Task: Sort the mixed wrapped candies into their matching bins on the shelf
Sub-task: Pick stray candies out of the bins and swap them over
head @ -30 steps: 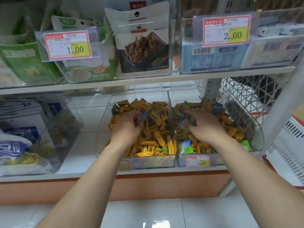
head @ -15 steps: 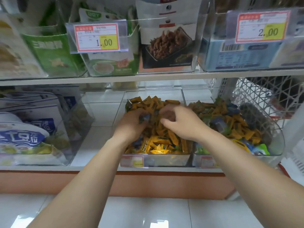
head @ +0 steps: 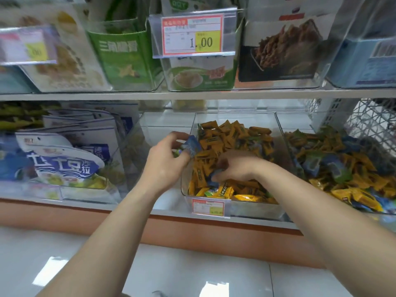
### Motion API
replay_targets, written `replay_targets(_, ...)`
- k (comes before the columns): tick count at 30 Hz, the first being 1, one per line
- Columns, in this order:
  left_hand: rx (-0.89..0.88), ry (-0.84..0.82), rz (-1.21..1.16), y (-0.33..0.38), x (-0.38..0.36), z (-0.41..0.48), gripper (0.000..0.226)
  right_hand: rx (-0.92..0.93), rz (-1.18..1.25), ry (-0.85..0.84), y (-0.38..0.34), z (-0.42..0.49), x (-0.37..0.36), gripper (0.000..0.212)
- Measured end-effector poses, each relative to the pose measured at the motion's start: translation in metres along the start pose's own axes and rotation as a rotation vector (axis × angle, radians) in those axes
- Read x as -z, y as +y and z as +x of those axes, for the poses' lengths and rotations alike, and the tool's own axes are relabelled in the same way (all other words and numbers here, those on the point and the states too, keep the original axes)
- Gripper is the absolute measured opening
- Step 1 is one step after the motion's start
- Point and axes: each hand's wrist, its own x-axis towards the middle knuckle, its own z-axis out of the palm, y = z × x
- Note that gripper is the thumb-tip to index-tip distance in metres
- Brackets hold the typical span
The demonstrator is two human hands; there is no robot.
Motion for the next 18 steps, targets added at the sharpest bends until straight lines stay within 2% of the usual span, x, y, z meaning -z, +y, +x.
replay_targets(5, 0.078, 0.042, -0.094, 0.003, -0.009, 0.001, 0.029, -0.025, -0.030, 0.105, -0.002, -0.002, -0.006, 0.035)
replay_targets(8, 0.108, 0.034, -0.173, 0.005, -0.012, -0.003, 0.036, -0.006, 0.043, 0.257, 0.007, -0.014, 0.002, 0.028)
replay_targets(11, 0.179, -0.009, -0.353, 0.012, -0.017, -0.017, 0.043, 0.041, 0.334, 0.442, 0.011, -0.037, 0.009, 0.028)
replay_targets(16, 0.256, -0.005, -0.546, 0.021, -0.030, -0.029, 0.033, 0.082, 0.922, 0.532, -0.008, -0.059, -0.006, 0.002)
replay_targets(18, 0.274, 0.004, -0.614, 0.024, -0.028, -0.027, 0.029, 0.074, 1.054, 0.570, -0.020, -0.058, -0.011, 0.006)
